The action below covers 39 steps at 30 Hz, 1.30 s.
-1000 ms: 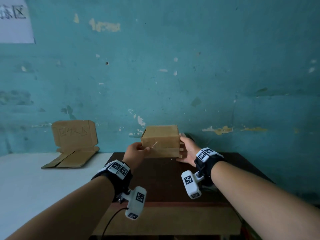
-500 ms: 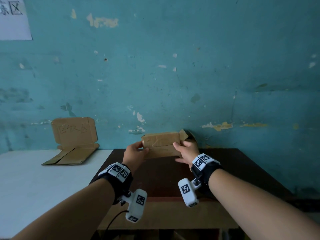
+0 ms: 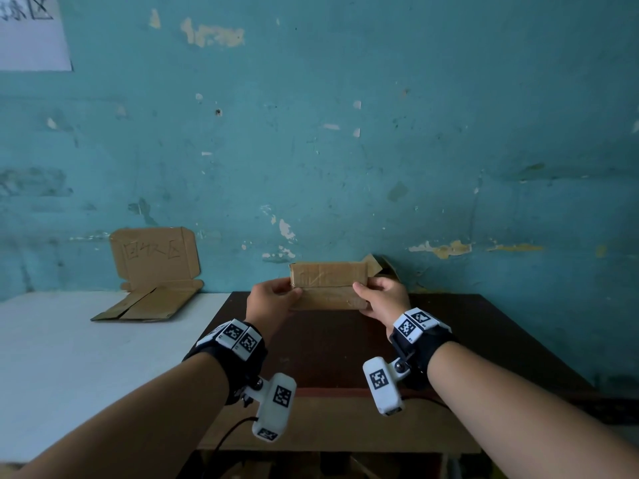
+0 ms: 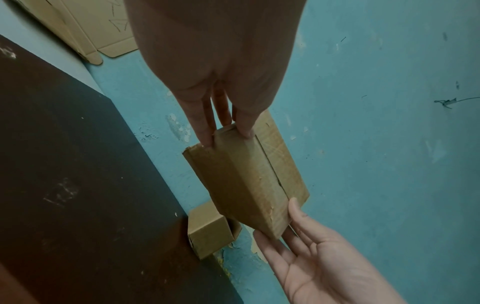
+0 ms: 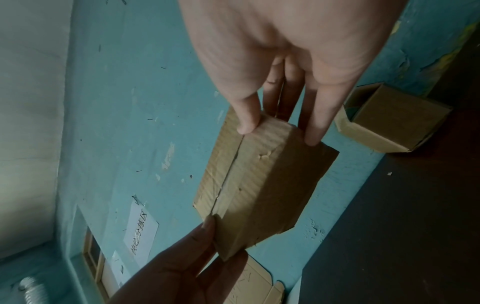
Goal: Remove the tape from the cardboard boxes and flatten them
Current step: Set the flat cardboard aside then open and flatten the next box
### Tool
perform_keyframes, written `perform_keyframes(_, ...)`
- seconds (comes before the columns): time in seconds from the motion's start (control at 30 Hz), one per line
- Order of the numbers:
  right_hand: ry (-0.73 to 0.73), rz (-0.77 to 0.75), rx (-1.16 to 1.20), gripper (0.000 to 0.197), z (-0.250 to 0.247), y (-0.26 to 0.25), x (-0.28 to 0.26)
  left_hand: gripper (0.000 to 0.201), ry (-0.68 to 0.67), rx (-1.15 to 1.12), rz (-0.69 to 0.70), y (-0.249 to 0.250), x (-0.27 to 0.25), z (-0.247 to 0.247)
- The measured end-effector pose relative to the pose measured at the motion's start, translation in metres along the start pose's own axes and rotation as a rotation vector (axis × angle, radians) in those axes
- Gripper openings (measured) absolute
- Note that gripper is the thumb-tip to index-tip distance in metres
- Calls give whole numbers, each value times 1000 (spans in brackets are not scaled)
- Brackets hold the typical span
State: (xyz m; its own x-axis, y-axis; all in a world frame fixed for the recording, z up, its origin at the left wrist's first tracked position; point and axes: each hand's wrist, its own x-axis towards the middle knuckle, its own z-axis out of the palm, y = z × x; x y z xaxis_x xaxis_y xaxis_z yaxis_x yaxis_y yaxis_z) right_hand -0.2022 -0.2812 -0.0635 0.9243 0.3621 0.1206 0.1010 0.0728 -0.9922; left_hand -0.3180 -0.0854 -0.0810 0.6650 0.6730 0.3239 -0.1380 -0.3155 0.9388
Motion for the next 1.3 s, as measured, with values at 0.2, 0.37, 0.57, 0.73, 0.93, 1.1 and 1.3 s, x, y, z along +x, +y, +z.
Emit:
perform_keyframes(0.2,-38,62,73,34,-3,-3,-2,16,-10,13,-8,-2,2,-4)
perform_keyframes(0.37,-90,75,108,39,-7,-5,-6,18,-7,33,6,0,1,-4)
perform_keyframes(0.57,-49,27,72,33,-12,3,-1,22,-13,12,-18,3,-2,0)
perform_keyframes(0.73,-83,35,143,23,-16,1,-4,12,14,65,-10,1,0,0)
perform_keyframes(0.93,-257,126,236,26,-18,-5,-5,19,54,137,-26,0,2,-9)
perform_keyframes(1.1,-219,164,276,24,-11,-11,-7,11,49,144,-26,4,-2,-7)
perform_keyframes(1.3,-140,293,396,38,-8,-9,-7,20,82,231,7,12,0,-11)
